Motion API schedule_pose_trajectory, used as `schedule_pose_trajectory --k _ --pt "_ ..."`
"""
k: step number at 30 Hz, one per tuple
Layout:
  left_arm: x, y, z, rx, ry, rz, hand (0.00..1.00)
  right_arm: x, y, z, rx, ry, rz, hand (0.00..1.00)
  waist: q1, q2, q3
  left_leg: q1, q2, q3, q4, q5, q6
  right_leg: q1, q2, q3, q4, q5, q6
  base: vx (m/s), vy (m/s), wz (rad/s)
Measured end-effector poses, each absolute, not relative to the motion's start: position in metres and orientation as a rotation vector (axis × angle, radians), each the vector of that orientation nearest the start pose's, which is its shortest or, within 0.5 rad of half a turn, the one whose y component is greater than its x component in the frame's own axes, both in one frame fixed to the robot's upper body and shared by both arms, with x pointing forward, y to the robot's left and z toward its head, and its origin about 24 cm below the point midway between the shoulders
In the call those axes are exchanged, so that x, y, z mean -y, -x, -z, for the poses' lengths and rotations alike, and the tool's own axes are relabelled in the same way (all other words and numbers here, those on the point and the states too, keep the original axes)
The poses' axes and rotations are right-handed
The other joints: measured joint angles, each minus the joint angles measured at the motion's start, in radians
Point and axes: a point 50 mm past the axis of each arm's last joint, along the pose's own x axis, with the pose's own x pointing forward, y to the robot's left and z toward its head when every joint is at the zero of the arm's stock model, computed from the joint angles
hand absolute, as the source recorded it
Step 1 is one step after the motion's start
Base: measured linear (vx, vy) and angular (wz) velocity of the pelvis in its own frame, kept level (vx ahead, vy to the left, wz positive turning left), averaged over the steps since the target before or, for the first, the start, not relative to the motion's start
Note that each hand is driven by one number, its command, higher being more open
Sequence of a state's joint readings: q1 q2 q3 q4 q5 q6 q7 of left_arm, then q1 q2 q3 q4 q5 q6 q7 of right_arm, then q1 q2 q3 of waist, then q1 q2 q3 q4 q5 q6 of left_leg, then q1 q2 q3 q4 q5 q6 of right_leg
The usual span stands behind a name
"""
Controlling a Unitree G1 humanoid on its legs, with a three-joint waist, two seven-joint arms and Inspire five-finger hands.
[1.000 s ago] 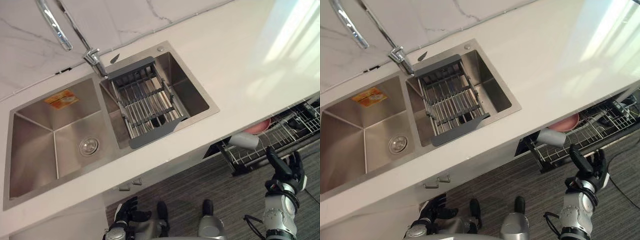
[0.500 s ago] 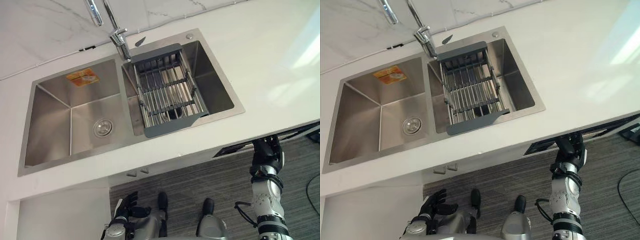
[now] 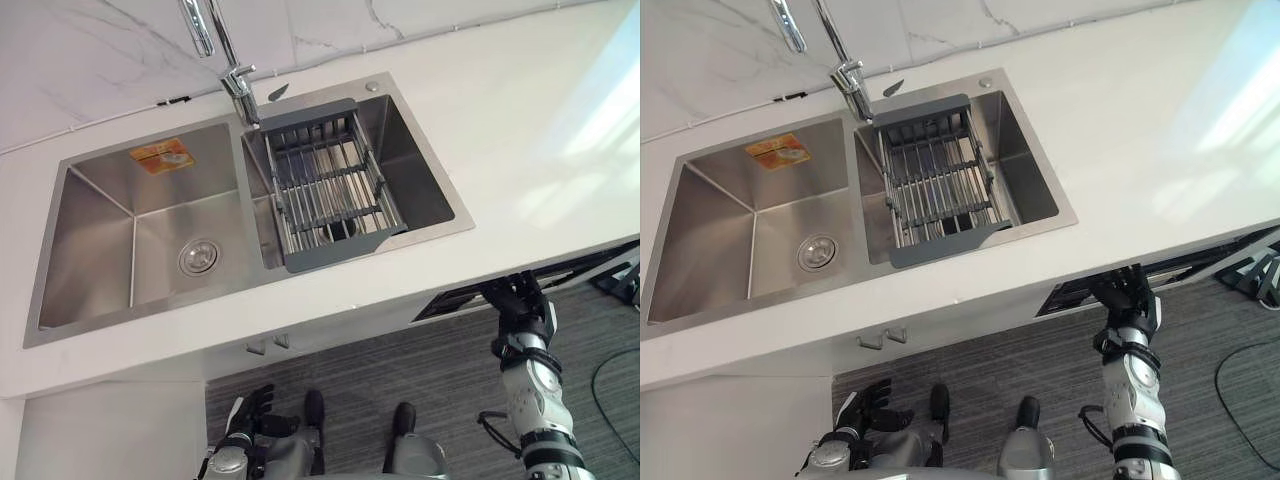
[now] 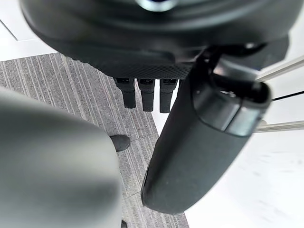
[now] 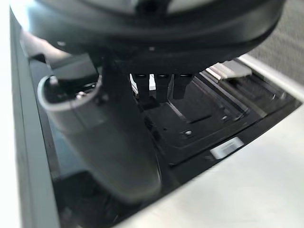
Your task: Walk over to the sink, pick up the cup, carry it to the dishwasher, place the cup inside the dishwasher, then close the dishwasher door
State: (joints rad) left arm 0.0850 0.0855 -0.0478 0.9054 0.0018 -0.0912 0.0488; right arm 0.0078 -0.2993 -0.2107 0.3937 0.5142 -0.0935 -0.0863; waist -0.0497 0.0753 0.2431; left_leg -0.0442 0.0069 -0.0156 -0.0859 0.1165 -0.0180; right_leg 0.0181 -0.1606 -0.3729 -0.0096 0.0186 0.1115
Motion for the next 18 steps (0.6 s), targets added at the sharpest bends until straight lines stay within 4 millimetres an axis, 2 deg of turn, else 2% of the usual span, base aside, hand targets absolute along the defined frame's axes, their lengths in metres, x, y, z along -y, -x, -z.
schedule_pose_trajectory --k 5,8,12,14,18 --pt "-0.183 -0.129 0.144 -0.904 -0.152 -0.061 0.9 0.253 -0.199 0.035 -0.305 -0.087 0.327 0.9 0.003 -0.035 -0.032 0.019 0.01 0.008 0.0 -0.007 -0.009 0.02 0.011 0.01 -0.011 -0.001 -0.001 0.01 -0.031 -0.05" --pt "-0.183 -0.127 0.145 -0.912 -0.158 -0.059 0.9 0.24 -0.19 0.045 -0.361 -0.005 0.274 0.9 0.003 -0.045 -0.049 0.03 0.009 0.014 -0.001 -0.008 -0.01 0.027 0.01 0.015 -0.011 -0.001 -0.002 -0.03 -0.006 -0.05" --pt "-0.184 -0.124 0.146 -0.925 -0.171 -0.062 0.9 0.231 -0.178 0.063 -0.456 0.085 0.242 0.9 0.006 -0.054 -0.071 0.037 0.01 0.018 -0.001 -0.01 -0.013 0.034 0.01 0.015 -0.011 -0.002 -0.003 -0.06 -0.002 -0.01" --pt "-0.185 -0.121 0.147 -0.939 -0.177 -0.075 0.9 0.228 -0.167 0.082 -0.556 0.114 0.243 0.9 0.008 -0.06 -0.089 0.041 0.01 0.02 -0.006 -0.011 -0.014 0.039 0.01 0.014 -0.012 -0.002 -0.003 -0.05 -0.007 0.02" --pt "-0.186 -0.12 0.148 -0.949 -0.18 -0.078 0.9 0.221 -0.148 0.108 -0.7 0.086 0.248 0.9 0.008 -0.066 -0.096 0.052 0.01 0.017 -0.006 -0.013 -0.016 0.055 0.011 0.01 -0.02 -0.004 0.0 -0.03 -0.008 0.02"
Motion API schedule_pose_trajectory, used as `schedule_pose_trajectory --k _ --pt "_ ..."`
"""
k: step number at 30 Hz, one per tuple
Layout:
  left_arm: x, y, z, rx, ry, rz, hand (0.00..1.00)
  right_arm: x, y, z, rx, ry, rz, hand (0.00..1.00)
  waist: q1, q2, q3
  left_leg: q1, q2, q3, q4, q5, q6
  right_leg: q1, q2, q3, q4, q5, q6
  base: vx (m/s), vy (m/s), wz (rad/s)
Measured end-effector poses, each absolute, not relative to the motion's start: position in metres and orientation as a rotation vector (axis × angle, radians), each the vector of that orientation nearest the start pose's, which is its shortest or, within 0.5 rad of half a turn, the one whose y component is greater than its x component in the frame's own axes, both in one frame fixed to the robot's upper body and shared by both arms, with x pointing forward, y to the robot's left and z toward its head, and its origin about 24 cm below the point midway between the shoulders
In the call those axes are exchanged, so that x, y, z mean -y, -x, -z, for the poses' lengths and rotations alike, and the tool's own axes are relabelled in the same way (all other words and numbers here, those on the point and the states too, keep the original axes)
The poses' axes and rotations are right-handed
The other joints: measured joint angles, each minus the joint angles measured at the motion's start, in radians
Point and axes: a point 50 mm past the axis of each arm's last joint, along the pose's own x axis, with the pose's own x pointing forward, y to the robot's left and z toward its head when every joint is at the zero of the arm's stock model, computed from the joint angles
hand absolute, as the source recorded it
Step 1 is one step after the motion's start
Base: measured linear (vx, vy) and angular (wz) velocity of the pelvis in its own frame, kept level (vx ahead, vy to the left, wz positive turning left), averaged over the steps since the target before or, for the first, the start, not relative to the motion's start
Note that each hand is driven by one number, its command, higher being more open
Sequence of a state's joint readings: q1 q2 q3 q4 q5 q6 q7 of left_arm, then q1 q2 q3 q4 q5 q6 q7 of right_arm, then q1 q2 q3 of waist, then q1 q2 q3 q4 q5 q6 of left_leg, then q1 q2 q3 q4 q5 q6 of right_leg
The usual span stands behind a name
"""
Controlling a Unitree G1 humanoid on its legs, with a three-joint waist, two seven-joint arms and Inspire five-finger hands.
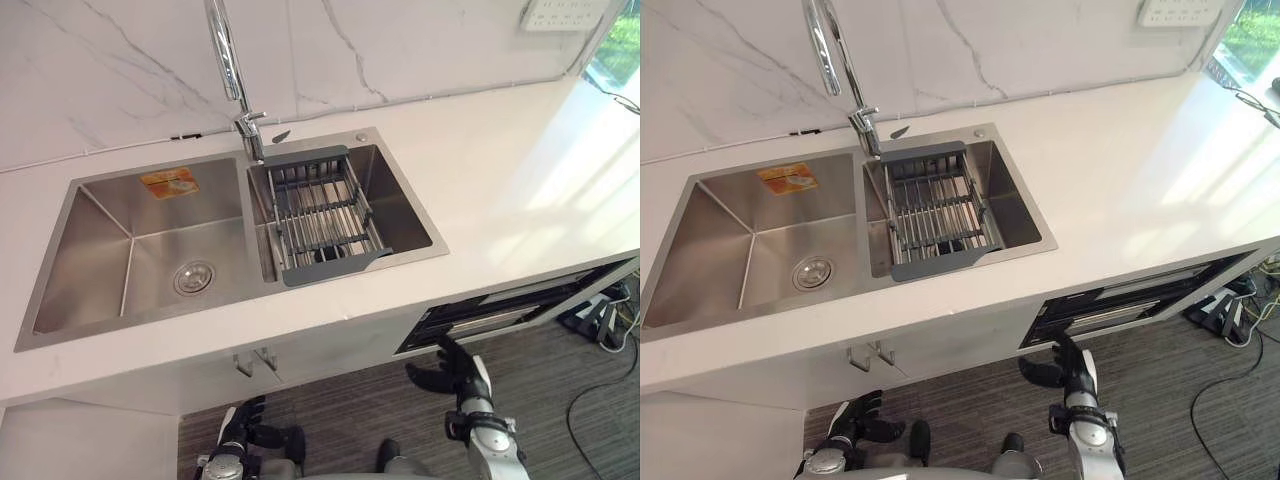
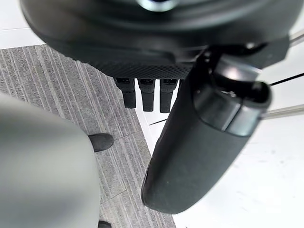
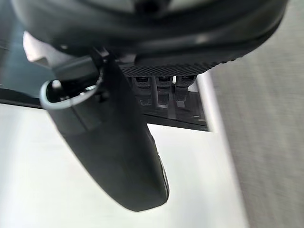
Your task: Walk over to the sink, pick up the cup, carry it to the dishwasher, place the cup inside the dishwasher, then close the dishwasher door
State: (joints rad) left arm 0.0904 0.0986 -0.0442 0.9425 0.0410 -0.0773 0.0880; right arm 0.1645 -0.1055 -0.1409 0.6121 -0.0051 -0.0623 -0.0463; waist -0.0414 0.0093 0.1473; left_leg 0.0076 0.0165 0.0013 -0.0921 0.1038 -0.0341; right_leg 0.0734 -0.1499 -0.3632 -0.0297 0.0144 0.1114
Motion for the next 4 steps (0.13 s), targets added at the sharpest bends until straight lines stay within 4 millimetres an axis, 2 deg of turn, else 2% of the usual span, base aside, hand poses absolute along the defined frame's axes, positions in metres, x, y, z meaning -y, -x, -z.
schedule_pose_trajectory --k 4 --pt "-0.187 -0.119 0.149 -0.954 -0.177 -0.084 0.9 0.214 -0.127 0.128 -0.83 0.048 0.272 0.9 -0.001 -0.004 -0.002 0.004 -0.003 -0.021 0.0 0.0 0.0 0.02 0.0 -0.024 -0.01 0.0 0.0 -0.01 -0.014 0.13"
